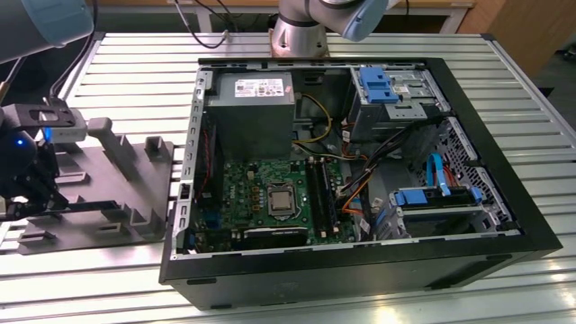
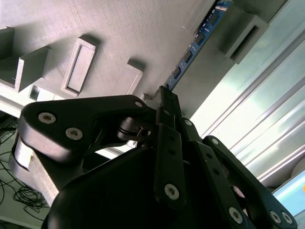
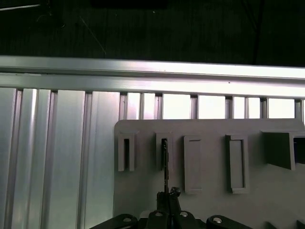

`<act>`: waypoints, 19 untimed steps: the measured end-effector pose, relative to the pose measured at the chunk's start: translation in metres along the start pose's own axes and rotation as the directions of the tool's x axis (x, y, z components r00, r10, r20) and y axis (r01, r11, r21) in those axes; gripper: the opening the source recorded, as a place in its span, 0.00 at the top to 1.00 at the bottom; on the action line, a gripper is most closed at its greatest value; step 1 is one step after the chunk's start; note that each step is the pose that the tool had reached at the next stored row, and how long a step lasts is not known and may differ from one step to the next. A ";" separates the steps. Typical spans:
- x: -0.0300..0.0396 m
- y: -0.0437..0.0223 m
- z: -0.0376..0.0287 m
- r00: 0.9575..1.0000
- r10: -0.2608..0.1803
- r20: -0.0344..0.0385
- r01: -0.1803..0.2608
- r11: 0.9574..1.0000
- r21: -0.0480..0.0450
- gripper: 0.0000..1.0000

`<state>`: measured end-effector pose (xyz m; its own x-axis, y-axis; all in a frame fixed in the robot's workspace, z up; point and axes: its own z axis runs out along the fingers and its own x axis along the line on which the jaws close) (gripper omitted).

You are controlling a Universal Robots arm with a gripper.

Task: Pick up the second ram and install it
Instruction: 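Pick up the second ram and move it above second insertion slot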

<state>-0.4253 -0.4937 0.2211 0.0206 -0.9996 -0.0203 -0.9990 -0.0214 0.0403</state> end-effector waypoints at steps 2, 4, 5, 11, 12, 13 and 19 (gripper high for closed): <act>0.0000 0.0000 -0.0003 1.000 0.000 0.000 0.000 1.000 0.000 0.88; 0.0000 0.0000 -0.0007 1.000 0.000 0.000 0.000 1.000 0.000 0.88; 0.0000 0.0000 -0.0009 1.000 0.000 0.000 0.000 1.000 0.000 0.88; 0.0000 0.0001 -0.0018 1.000 0.000 0.000 0.000 1.000 0.000 0.88; 0.0000 0.0001 -0.0019 1.000 0.000 0.000 0.000 1.000 0.000 0.88; 0.0000 0.0001 -0.0020 1.000 0.000 0.000 0.000 1.000 0.000 0.88; -0.0001 0.0002 -0.0042 1.000 0.000 0.001 0.000 1.000 0.000 0.88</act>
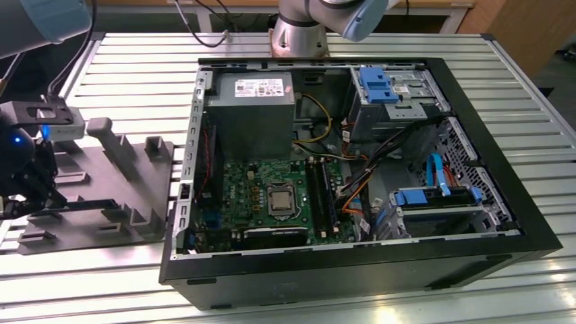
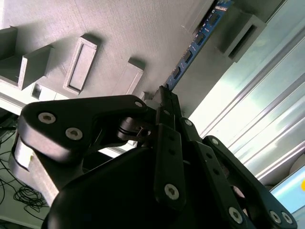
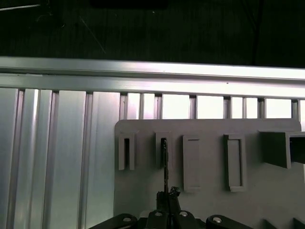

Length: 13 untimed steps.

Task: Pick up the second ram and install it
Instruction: 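Pick up the second ram and move it above second insertion slot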

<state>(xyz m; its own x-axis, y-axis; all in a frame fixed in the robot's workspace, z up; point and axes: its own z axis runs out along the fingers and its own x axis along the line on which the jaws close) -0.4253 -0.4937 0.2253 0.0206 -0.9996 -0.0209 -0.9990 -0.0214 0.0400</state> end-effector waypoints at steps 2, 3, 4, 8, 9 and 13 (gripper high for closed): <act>0.0000 0.0000 -0.0005 1.000 0.000 0.001 0.000 1.000 0.000 0.88; 0.0000 0.0000 -0.0007 1.000 0.000 0.002 0.000 1.000 0.000 0.88; 0.0000 0.0000 -0.0007 1.000 0.000 0.002 0.000 1.000 0.000 0.88; 0.0000 0.0000 -0.0012 1.000 0.000 0.002 0.000 1.000 0.000 0.88; 0.0000 0.0001 -0.0014 1.000 0.000 0.002 0.000 1.000 0.000 0.88; 0.0000 0.0001 -0.0018 1.000 0.000 0.003 0.000 1.000 0.000 0.88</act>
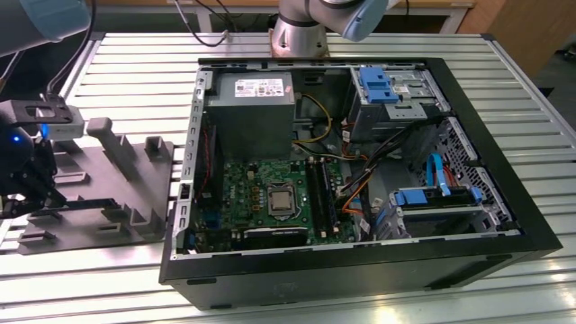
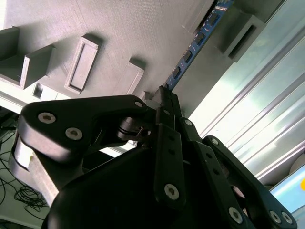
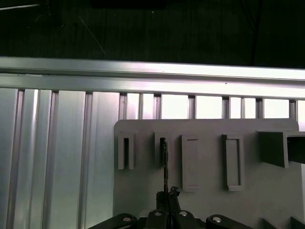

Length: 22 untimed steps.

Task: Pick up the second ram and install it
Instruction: 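Pick up the second ram and move it above second insertion slot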

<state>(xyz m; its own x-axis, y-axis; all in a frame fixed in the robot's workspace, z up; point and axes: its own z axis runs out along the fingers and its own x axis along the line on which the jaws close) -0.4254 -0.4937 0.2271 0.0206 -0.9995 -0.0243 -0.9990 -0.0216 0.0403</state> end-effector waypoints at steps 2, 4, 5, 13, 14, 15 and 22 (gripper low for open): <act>0.0000 0.0000 -0.0008 1.000 0.000 0.000 0.000 1.000 0.000 0.88; -0.0001 0.0001 -0.0017 1.000 0.000 0.001 0.000 1.000 0.000 0.88; -0.0001 0.0001 -0.0025 1.000 0.000 0.001 0.000 1.000 0.000 0.88; -0.0002 0.0003 -0.0082 1.000 0.000 0.001 0.000 1.000 0.000 0.88; -0.0002 0.0003 -0.0088 1.000 0.000 0.001 0.000 1.000 0.000 0.88; -0.0003 0.0003 -0.0093 1.000 0.000 0.001 0.000 1.000 0.000 0.88; -0.0004 0.0005 -0.0135 1.000 0.000 0.001 0.000 1.000 0.000 0.88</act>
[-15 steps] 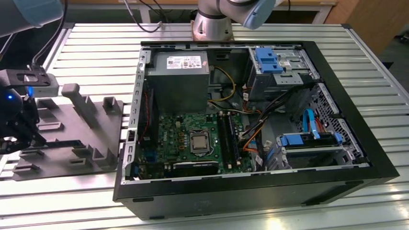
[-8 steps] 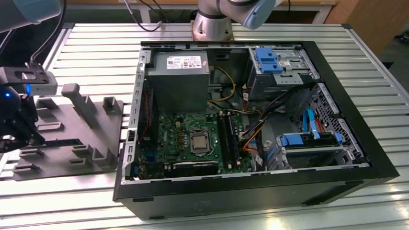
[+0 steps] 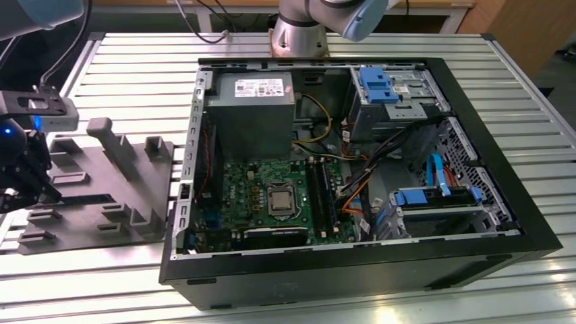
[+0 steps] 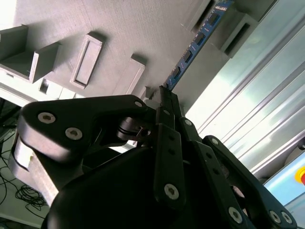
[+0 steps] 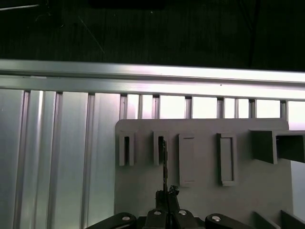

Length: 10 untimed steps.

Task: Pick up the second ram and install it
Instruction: 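Pick up the second ram and move it above second insertion slot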

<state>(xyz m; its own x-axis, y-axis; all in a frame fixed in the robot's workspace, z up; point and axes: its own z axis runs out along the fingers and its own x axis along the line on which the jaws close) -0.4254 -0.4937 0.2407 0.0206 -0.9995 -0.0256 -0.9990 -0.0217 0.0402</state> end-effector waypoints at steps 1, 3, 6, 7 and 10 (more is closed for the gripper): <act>0.0000 0.0000 -0.0007 1.000 0.000 0.000 0.000 1.000 0.000 0.88; -0.0001 0.0001 -0.0020 1.000 0.000 0.000 0.000 1.000 0.000 0.88; -0.0001 0.0002 -0.0044 1.000 0.000 0.000 0.000 1.000 0.000 0.88; -0.0001 0.0002 -0.0051 1.000 0.000 0.000 0.000 1.000 0.000 0.88; -0.0002 0.0003 -0.0066 1.000 0.000 0.000 0.000 1.000 0.000 0.88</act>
<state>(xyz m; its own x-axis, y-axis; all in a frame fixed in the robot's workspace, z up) -0.4253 -0.4937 0.2473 0.0206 -0.9995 -0.0256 -0.9990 -0.0216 0.0401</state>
